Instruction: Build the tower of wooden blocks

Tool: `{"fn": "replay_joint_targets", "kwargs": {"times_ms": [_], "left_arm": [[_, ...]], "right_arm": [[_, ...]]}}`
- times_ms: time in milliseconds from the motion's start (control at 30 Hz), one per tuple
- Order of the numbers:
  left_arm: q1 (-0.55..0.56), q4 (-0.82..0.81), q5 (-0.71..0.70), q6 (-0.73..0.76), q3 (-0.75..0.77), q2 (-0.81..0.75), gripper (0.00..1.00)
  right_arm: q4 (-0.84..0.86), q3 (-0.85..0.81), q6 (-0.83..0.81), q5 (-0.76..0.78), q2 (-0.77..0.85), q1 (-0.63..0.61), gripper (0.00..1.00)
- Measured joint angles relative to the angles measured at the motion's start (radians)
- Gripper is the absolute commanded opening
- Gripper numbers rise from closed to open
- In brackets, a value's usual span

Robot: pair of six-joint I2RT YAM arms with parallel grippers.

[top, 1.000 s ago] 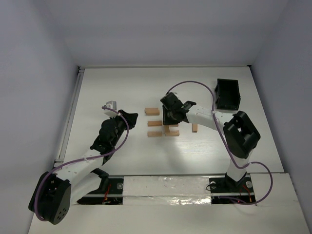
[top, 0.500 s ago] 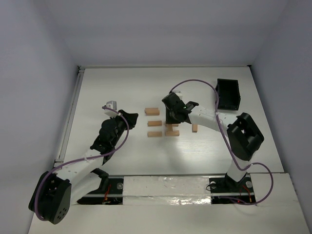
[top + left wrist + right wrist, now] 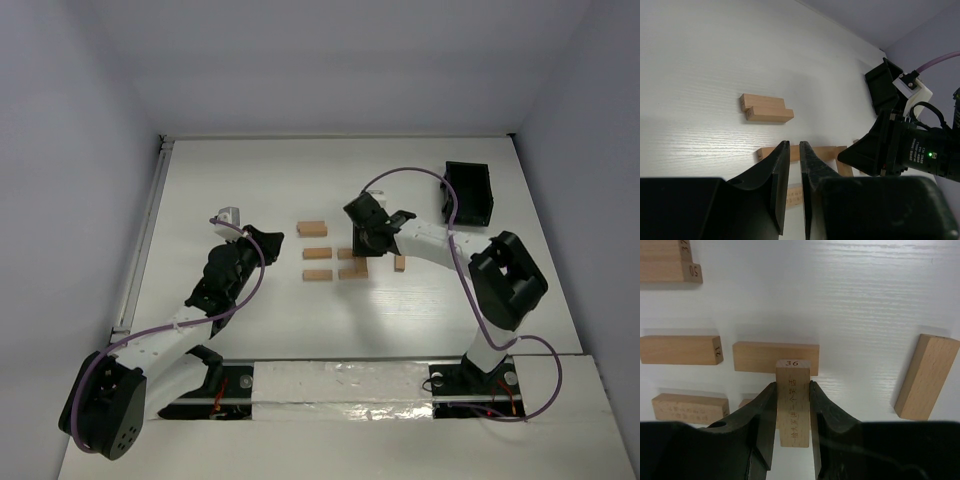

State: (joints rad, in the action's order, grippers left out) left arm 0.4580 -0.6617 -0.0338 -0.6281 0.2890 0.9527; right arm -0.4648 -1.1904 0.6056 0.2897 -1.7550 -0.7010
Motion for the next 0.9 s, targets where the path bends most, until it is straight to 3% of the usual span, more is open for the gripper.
{"fn": "replay_joint_targets", "kwargs": {"times_ms": [900], "left_arm": [[0.0,-0.003,0.004,0.0,0.0,0.014,0.12]], "right_arm": [[0.005,0.016,-0.008,-0.034,0.002,0.02,0.27]]}}
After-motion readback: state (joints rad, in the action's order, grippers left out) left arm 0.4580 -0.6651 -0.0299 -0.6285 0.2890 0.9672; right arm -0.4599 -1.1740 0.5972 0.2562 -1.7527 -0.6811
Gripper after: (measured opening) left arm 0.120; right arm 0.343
